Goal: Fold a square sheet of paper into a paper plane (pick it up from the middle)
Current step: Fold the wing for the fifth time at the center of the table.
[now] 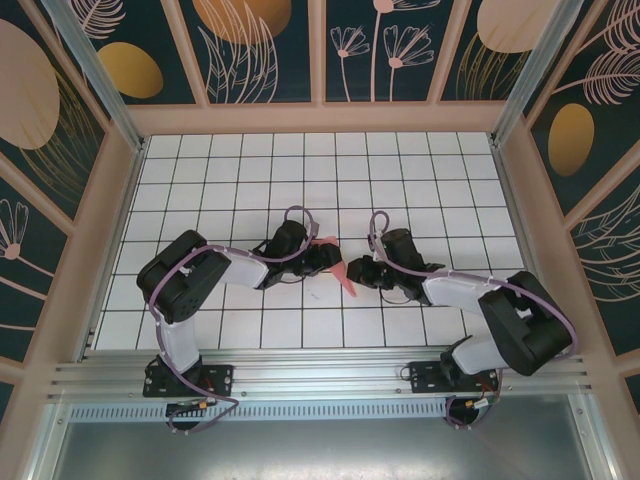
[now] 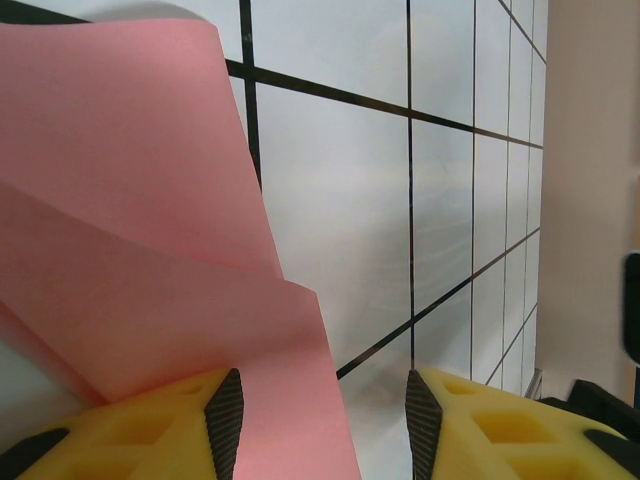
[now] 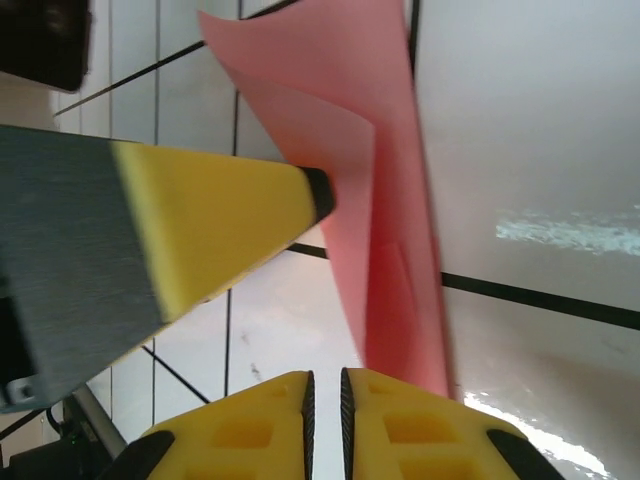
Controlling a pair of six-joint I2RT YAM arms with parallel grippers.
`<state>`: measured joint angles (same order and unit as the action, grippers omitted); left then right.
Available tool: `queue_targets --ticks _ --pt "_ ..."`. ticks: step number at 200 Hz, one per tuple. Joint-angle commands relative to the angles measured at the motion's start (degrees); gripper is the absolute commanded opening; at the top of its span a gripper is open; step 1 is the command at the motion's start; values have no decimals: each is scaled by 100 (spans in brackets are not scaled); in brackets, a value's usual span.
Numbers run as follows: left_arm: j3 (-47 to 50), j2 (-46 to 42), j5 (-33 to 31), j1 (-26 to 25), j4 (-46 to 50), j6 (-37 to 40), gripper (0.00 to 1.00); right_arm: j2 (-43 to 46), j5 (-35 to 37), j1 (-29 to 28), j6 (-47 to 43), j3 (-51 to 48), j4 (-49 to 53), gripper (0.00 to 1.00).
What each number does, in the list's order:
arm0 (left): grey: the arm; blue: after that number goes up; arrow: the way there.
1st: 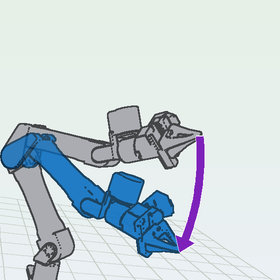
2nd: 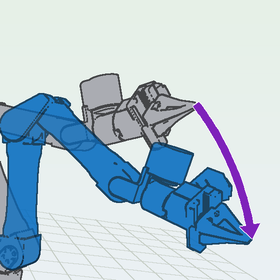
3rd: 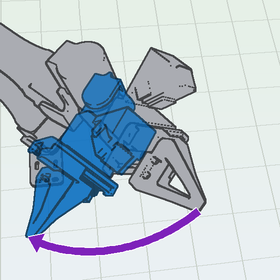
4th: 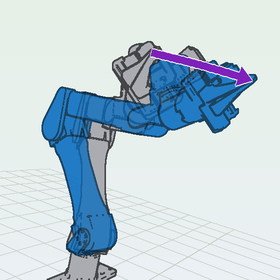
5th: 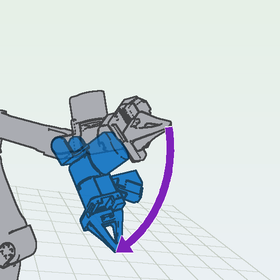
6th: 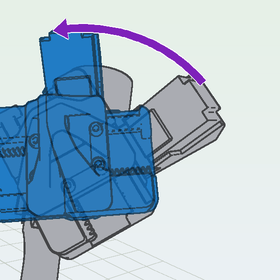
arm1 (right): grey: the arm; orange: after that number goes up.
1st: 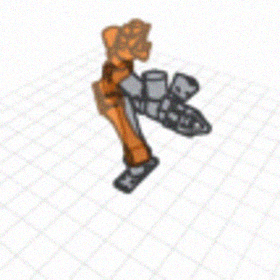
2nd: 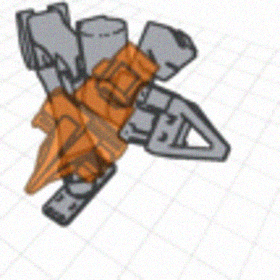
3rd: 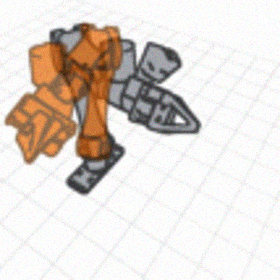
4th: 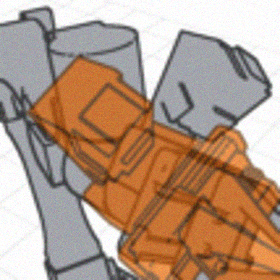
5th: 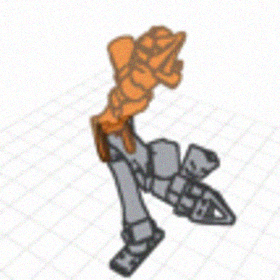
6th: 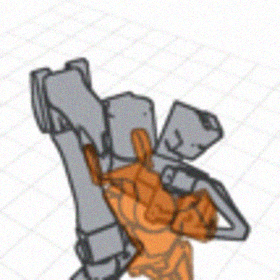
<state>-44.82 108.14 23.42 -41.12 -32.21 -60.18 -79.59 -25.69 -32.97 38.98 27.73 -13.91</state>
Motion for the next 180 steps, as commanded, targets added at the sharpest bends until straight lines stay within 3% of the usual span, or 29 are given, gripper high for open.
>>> queue_targets --ticks 1,19,42,90,180 --pt "-128 399 -262 28 511 199 50 74 -292 -10 -276 272 401 15" --pt "-163 414 -250 28 539 222 50 -133 -846 -51 -298 301 92 7" --pt "-209 436 -225 27 597 252 49 -447 -817 -59 -340 423 127 1" --pt "-216 454 -211 32 678 302 49 -1127 -822 129 -515 670 581 0" --pt "-405 615 -206 27 960 445 49 -1453 -1058 449 -514 224 295 0"
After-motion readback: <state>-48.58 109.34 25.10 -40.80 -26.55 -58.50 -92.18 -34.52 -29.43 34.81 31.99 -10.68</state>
